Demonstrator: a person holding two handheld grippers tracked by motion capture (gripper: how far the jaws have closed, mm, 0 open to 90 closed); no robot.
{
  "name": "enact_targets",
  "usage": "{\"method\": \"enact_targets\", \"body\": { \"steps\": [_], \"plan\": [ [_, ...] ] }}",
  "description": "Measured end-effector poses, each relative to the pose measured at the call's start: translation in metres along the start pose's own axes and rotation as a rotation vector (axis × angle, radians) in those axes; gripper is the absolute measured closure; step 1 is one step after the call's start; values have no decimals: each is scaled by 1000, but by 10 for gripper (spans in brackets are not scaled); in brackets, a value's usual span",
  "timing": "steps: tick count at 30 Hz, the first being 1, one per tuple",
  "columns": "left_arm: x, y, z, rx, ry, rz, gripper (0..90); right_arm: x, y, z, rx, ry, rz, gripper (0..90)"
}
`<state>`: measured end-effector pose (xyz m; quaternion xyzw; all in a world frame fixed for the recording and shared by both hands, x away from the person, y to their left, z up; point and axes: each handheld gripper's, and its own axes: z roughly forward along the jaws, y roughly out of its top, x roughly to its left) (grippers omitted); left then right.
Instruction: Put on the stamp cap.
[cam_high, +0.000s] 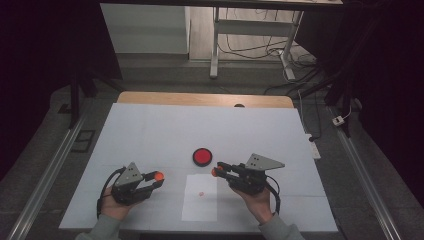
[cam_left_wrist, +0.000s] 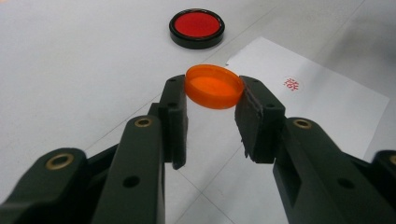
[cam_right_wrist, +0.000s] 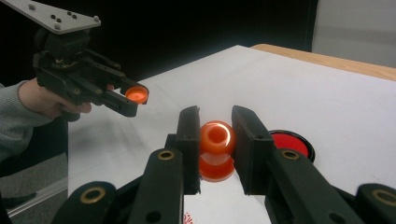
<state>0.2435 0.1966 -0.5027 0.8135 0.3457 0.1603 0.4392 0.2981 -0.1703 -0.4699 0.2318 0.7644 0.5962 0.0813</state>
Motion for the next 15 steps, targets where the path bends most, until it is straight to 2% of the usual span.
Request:
{"method": "enact_targets", "body": {
  "steps": [15],
  "plan": [
    [-1, 0, 2, 4, -2, 2, 644, 0, -1, 2, 6, 1, 4, 723]
  ]
}}
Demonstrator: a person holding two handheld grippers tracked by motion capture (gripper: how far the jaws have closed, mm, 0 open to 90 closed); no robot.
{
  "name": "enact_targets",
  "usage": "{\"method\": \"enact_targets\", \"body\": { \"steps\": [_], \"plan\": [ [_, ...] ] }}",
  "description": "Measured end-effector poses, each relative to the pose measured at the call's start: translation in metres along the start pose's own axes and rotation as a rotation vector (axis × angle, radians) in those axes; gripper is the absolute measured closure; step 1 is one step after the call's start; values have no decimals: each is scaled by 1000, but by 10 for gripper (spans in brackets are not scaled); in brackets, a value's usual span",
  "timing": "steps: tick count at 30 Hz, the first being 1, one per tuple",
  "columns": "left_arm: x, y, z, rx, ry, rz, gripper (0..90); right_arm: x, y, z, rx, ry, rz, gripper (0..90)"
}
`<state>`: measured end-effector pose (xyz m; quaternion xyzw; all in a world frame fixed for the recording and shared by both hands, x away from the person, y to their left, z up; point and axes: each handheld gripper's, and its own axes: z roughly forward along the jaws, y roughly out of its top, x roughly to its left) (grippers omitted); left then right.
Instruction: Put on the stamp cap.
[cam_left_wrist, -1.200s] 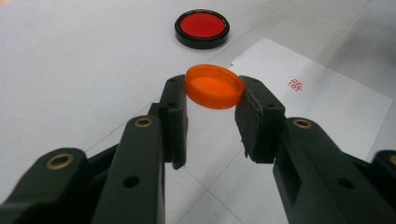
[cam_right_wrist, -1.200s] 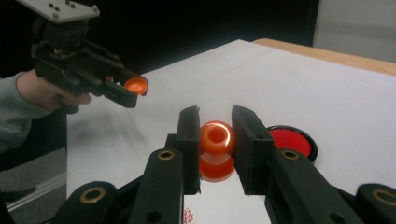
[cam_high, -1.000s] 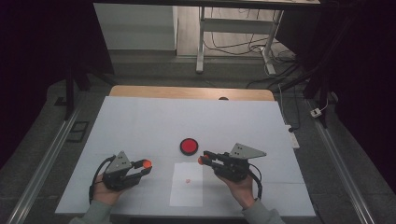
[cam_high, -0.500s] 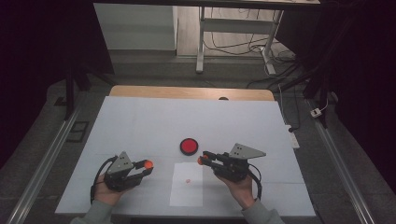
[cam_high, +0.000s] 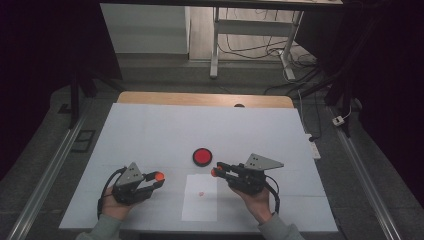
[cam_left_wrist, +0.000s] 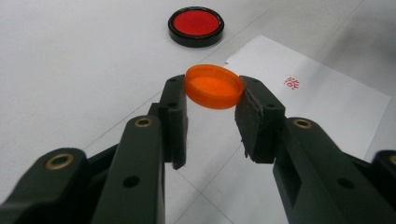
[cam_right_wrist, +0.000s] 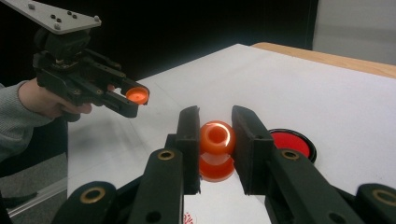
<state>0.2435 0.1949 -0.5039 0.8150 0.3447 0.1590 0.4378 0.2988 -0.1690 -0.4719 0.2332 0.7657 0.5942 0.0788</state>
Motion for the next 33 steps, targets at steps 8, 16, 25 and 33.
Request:
{"method": "enact_targets", "body": {
  "steps": [8, 16, 25, 33],
  "plan": [
    [-2, 2, 2, 1, -7, 8, 644, 1, -1, 1, 7, 2, 0, 723],
    [-5, 5, 5, 2, -13, 17, 644, 0, -1, 2, 7, 4, 2, 723],
    [-10, 9, 9, 2, -29, 28, 643, 1, -1, 3, 6, 9, 8, 722],
    [-15, 12, 14, 8, -40, 44, 643, 3, -1, 4, 4, 19, 9, 723]
  ]
}}
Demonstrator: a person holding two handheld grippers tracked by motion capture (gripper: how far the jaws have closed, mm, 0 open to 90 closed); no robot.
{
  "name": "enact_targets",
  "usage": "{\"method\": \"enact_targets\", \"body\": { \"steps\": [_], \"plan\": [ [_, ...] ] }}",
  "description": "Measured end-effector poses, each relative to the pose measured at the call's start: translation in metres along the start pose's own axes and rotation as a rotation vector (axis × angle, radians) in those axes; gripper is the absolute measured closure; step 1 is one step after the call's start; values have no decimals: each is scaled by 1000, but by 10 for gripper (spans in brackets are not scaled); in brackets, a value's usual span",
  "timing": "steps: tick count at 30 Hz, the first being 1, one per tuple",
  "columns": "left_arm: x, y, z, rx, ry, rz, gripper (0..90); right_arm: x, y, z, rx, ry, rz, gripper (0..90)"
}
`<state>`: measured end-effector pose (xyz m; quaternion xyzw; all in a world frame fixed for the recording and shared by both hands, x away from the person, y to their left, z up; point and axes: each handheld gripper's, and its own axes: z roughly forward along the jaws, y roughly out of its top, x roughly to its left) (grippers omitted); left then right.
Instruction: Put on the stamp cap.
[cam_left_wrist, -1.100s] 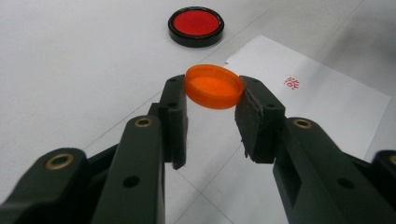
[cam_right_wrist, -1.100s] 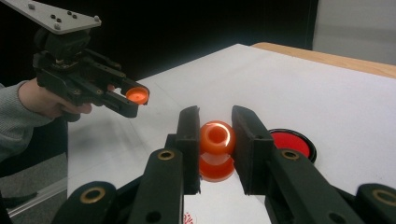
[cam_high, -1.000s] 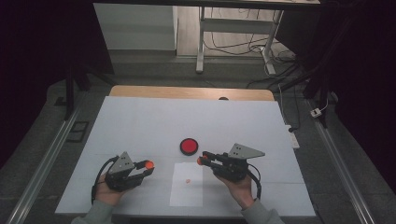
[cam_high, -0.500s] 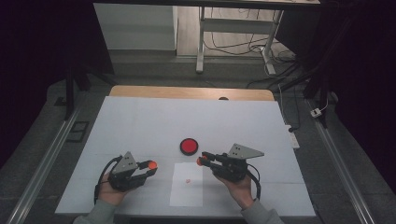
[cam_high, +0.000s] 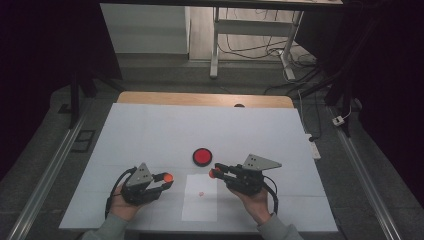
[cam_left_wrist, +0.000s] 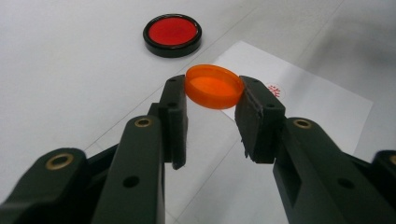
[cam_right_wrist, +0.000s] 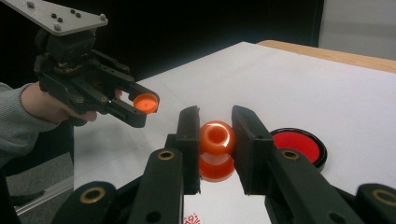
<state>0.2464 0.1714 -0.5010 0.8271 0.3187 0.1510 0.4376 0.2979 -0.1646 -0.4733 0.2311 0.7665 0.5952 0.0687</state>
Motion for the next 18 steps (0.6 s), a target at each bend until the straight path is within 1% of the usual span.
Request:
{"method": "enact_targets", "body": {
  "steps": [18],
  "plan": [
    [-12, 13, 13, 10, -35, 35, 643, 2, 0, 1, 0, 6, -1, 723]
  ]
}}
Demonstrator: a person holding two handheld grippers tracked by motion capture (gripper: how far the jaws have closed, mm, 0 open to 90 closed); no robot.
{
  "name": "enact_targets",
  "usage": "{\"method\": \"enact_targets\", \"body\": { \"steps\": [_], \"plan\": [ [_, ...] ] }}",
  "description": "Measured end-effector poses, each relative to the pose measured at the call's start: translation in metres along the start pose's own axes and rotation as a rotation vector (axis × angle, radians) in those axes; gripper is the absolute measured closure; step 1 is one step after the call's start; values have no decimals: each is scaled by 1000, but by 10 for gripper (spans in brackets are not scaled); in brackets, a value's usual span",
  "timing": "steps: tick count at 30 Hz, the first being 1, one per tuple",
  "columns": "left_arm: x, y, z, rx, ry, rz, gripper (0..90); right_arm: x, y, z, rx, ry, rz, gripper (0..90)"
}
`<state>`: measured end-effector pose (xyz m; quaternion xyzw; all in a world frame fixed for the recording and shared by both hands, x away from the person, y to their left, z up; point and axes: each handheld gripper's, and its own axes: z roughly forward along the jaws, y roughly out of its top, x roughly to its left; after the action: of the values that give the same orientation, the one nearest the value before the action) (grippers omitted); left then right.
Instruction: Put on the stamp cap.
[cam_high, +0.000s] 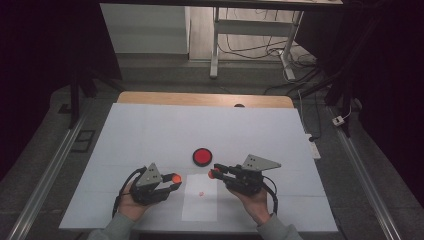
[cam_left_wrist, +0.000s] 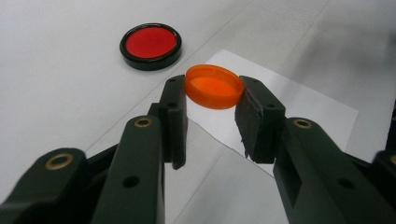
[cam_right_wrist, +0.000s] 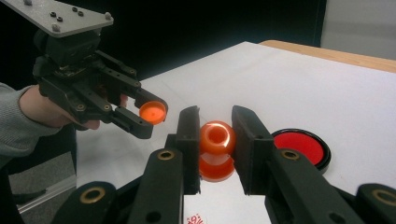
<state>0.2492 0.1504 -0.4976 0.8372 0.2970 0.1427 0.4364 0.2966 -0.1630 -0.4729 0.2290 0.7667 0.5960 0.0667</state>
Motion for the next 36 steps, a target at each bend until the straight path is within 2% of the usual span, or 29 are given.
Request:
{"method": "enact_targets", "body": {
  "steps": [10, 27, 36],
  "plan": [
    [-6, 5, 6, 2, -15, 16, 643, 3, 0, 4, 9, 11, -5, 723],
    [-22, 17, 27, 25, -57, 65, 644, 13, 0, 12, 23, 50, -16, 722],
    [-29, 21, 34, 25, -60, 84, 645, 18, -1, 16, 31, 68, -18, 723]
  ]
}}
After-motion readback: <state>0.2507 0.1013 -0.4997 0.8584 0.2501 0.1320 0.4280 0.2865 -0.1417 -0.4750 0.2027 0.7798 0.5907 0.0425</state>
